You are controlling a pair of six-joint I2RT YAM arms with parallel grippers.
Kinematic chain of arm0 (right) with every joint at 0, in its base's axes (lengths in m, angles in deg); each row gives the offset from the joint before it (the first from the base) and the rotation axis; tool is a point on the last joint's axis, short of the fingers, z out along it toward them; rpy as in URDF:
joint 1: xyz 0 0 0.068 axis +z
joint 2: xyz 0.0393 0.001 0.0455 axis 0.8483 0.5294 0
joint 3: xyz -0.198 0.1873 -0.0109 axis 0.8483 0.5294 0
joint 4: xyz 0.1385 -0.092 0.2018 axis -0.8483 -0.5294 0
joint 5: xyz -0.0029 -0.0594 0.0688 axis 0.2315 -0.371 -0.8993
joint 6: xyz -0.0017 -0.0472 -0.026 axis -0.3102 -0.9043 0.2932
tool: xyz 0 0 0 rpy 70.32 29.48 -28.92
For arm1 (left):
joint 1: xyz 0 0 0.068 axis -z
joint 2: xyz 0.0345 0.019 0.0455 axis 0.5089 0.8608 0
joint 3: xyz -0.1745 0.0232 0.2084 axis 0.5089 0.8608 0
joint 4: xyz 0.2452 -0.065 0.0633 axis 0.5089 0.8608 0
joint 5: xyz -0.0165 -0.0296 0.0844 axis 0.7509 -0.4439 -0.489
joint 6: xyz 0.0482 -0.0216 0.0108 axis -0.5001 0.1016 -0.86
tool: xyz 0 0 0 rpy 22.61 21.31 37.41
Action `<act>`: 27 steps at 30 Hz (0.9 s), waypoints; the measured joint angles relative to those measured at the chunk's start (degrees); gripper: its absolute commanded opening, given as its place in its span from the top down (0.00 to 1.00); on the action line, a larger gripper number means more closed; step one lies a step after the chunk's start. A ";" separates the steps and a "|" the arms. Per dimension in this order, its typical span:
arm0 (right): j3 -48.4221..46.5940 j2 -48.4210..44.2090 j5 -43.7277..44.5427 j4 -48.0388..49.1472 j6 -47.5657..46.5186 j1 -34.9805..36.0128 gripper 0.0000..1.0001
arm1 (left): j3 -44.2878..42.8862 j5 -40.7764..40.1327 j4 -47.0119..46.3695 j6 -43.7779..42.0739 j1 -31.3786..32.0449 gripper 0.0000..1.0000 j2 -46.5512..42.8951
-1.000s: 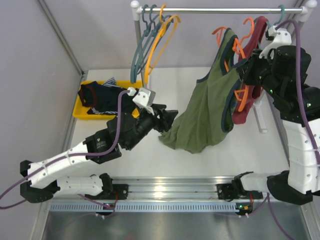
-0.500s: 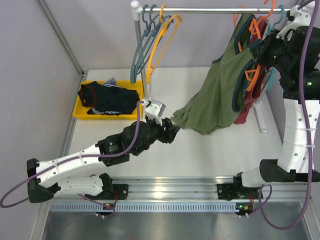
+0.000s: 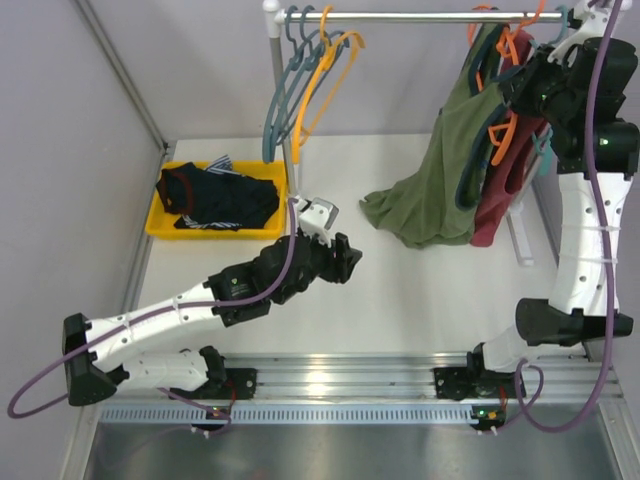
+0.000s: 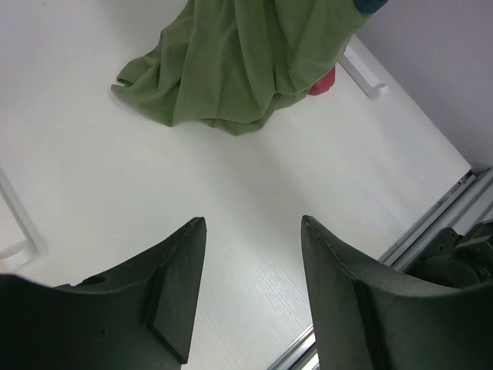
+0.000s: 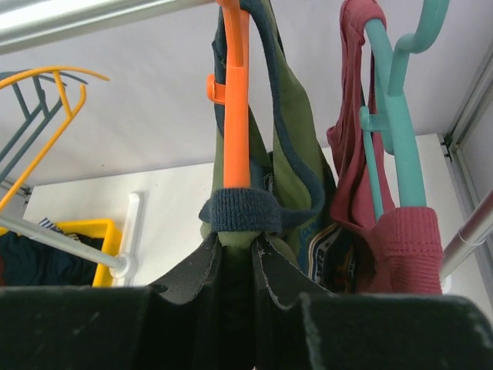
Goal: Place the tank top on the hanger
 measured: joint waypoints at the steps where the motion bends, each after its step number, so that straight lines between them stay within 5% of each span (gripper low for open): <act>1: 0.00 0.46 0.02 -0.04 0.00 -0.02 1.00 | 0.17 0.11 0.00 0.04 -0.31 0.43 0.00; 13: 5.81 0.37 -0.02 3.15 -0.04 -0.04 0.98 | 1.97 2.01 -0.02 1.46 -2.36 0.43 0.00; 27: 9.84 -3.93 0.22 4.24 0.22 -0.04 0.64 | 1.73 1.99 0.50 1.60 -2.56 0.43 0.15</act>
